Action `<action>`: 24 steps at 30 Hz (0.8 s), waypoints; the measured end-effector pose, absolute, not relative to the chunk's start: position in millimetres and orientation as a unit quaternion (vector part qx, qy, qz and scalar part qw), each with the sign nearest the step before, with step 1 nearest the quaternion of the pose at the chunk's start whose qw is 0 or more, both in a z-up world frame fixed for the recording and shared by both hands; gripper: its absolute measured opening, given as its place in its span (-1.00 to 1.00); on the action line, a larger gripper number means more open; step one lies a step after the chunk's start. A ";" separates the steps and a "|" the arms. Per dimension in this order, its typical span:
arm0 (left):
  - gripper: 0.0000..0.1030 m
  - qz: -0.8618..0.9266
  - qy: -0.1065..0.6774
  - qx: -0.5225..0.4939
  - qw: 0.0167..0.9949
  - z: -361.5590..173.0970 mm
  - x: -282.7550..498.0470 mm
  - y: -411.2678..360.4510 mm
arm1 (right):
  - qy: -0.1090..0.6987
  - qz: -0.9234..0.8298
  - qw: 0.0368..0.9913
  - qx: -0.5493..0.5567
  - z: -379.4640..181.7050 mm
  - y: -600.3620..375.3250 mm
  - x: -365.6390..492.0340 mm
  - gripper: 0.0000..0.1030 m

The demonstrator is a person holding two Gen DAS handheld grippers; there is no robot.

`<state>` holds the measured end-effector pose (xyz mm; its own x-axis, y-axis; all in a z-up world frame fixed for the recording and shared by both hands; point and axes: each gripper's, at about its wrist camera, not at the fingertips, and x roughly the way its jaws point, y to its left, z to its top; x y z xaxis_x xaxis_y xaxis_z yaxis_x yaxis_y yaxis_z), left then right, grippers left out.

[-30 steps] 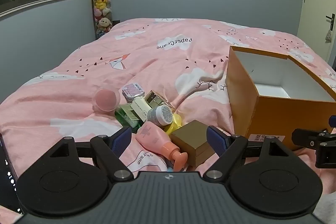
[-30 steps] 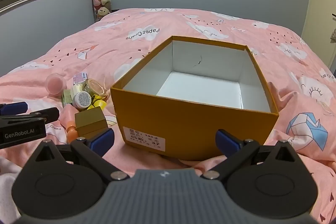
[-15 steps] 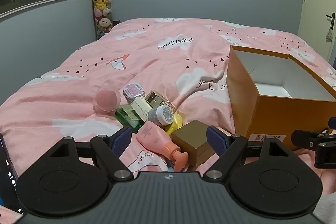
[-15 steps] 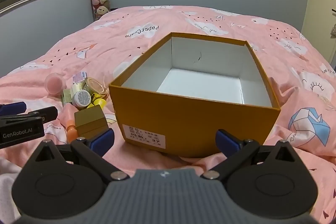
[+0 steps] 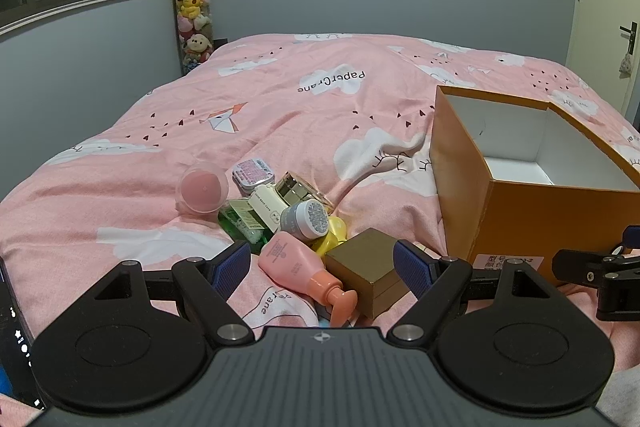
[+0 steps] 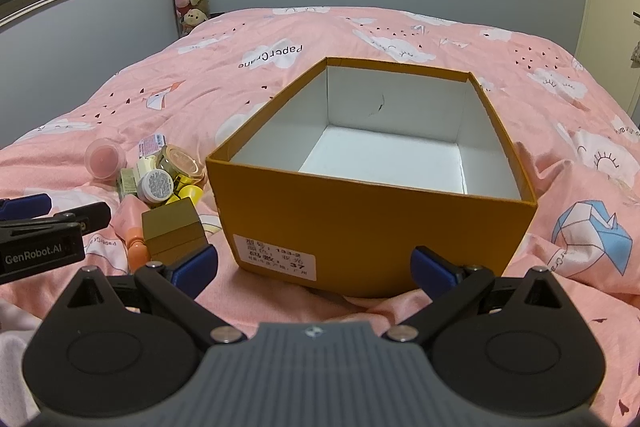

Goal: Organize rigid objects

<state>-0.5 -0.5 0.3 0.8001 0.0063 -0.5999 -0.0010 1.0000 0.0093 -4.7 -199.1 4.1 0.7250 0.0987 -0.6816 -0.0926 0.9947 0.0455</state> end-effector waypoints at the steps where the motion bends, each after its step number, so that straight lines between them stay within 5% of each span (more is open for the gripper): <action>1: 0.85 0.002 0.316 0.004 0.949 0.2 -0.4 -0.5 | 0.368 0.051 0.928 0.005 3.8 -199.0 -4.6 0.95; 24: 0.85 0.003 0.318 0.005 0.948 1.2 0.0 2.8 | 0.378 0.052 0.924 0.013 0.4 -200.1 -1.7 0.95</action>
